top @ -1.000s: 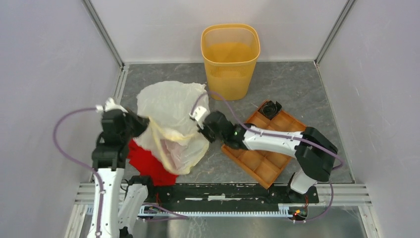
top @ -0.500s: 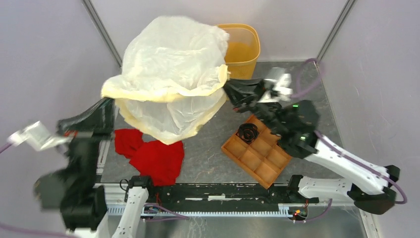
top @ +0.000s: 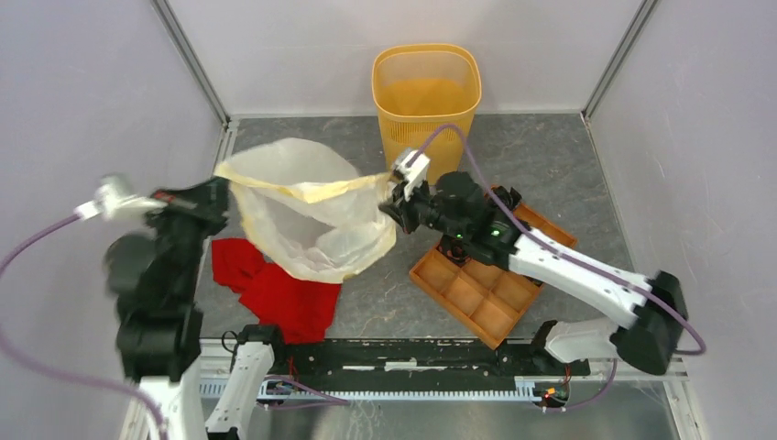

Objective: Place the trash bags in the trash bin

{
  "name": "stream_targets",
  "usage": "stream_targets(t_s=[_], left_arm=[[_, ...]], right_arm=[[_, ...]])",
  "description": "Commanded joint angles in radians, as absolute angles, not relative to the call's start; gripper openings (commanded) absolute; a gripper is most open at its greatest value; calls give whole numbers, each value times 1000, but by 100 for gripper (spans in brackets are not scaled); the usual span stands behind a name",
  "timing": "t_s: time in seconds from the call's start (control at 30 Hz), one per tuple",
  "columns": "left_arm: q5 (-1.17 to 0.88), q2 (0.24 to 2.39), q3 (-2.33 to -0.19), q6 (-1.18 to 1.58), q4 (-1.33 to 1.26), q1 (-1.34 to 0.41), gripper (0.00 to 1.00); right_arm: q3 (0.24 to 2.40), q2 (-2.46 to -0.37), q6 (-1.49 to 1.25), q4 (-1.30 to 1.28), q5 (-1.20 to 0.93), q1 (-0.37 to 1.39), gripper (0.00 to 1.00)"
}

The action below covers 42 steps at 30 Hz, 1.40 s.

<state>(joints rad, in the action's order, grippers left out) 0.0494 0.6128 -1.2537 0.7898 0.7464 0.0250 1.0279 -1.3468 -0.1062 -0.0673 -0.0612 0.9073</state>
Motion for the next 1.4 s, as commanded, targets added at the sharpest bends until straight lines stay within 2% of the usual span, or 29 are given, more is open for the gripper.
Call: stream_targets(t_s=[0.0,0.17,0.27,0.33,0.53,0.63,0.73,0.77,0.83,0.97,1.07,1.2,1.37], left_arm=[[-32,564,-1419,752,557,25,2],[108,536,-1187,807,727,12,2],[129,534,-1071,780,761,11,2],[139,530,-1116,747,763,12,2],[188,539,-1394,668,752,12,2],[101,565,-1355,633,688,-14,2],[-149,600,-1247,590,582,-17,2],[-289,598,-1210,586,503,-17,2],[-436,593,-1155,611,357,-17,2],[-627,662,-1134,681,218,-17,2],[-698,726,-1079,784,147,-18,2],[-773,780,-900,1020,-128,-71,2],[-518,845,-896,937,-92,-398,2]], right_arm=[[1134,-1174,-122,114,-146,937,0],[914,-1198,-212,191,-81,923,0],[810,-1253,-265,208,-144,898,0],[806,-1246,-253,180,-129,896,1],[979,-1177,-177,87,-133,899,0],[949,-1161,-178,154,-149,899,0],[891,-1204,-221,178,-134,899,0],[886,-1223,-242,167,-149,899,0],[859,-1238,-265,196,-205,898,0],[833,-1203,-246,197,-150,902,1],[847,-1183,-216,174,-99,899,1],[888,-1207,-221,169,-92,895,2],[912,-1219,-296,252,-197,884,7]])
